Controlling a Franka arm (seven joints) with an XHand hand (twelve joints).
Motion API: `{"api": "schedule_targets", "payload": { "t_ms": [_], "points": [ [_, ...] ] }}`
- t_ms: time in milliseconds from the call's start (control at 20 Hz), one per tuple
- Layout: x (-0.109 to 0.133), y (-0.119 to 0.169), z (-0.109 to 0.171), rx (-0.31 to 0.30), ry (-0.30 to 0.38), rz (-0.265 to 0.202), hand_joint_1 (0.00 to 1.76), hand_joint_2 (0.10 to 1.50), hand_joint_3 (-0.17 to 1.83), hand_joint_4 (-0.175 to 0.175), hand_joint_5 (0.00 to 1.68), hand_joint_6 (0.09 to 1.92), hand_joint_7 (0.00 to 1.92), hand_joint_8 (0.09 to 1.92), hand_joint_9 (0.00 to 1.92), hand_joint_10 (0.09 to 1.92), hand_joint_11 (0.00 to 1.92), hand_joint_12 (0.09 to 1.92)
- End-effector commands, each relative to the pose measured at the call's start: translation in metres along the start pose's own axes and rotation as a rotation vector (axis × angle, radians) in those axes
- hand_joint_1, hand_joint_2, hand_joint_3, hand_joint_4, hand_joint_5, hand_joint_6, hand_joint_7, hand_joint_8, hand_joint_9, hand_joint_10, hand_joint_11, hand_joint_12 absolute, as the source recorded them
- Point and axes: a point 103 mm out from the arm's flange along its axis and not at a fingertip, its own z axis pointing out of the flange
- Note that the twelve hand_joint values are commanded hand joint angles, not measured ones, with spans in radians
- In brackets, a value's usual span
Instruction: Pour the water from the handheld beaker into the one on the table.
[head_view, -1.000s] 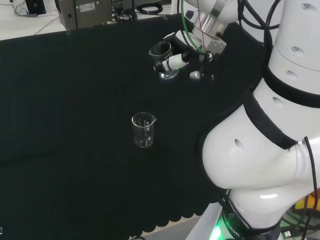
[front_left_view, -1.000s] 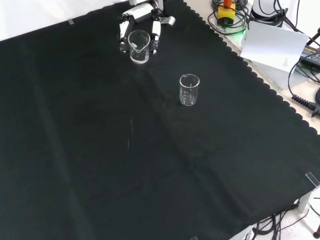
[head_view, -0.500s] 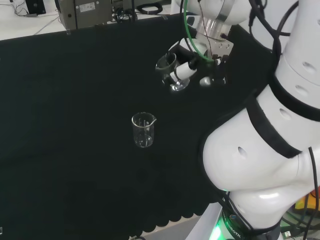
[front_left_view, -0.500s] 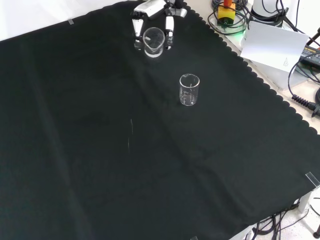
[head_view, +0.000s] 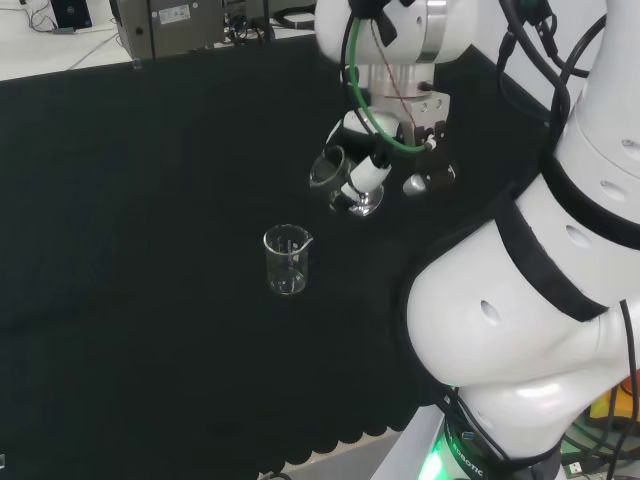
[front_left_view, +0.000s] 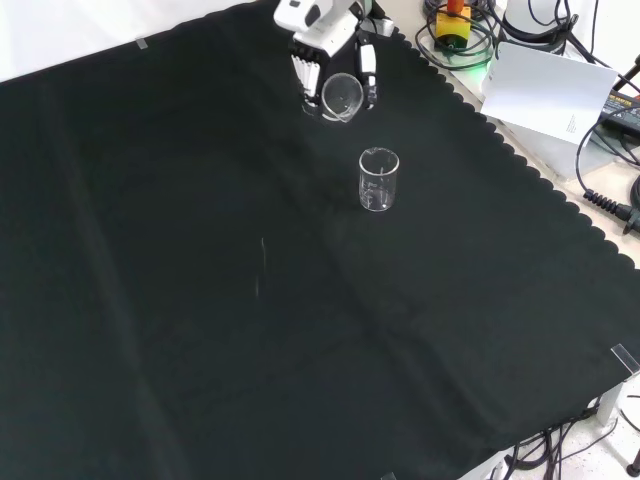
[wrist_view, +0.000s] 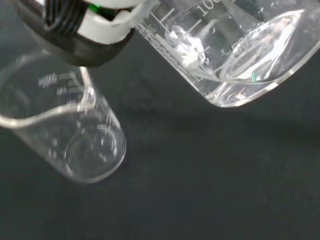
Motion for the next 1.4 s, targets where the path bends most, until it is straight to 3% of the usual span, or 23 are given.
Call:
{"api": "schedule_targets", "payload": {
  "t_ms": [50, 650, 1400],
  "points": [
    [0.015, -0.004, 0.010, 0.068, -0.056, -0.033, 1.32, 1.01, -0.17, -0.102, 1.49, 0.09, 1.63, 0.09, 1.61, 0.53, 1.37, 0.87],
    [0.036, -0.007, 0.008, 0.163, -0.233, -0.047, 1.32, 1.01, -0.17, -0.105, 1.49, 0.09, 1.63, 0.09, 1.60, 0.55, 1.37, 0.88],
    [0.052, 0.004, 0.009, 0.267, -0.389, 0.008, 1.32, 1.01, -0.17, -0.105, 1.49, 0.09, 1.64, 0.09, 1.59, 0.58, 1.37, 0.89]
  ]
}}
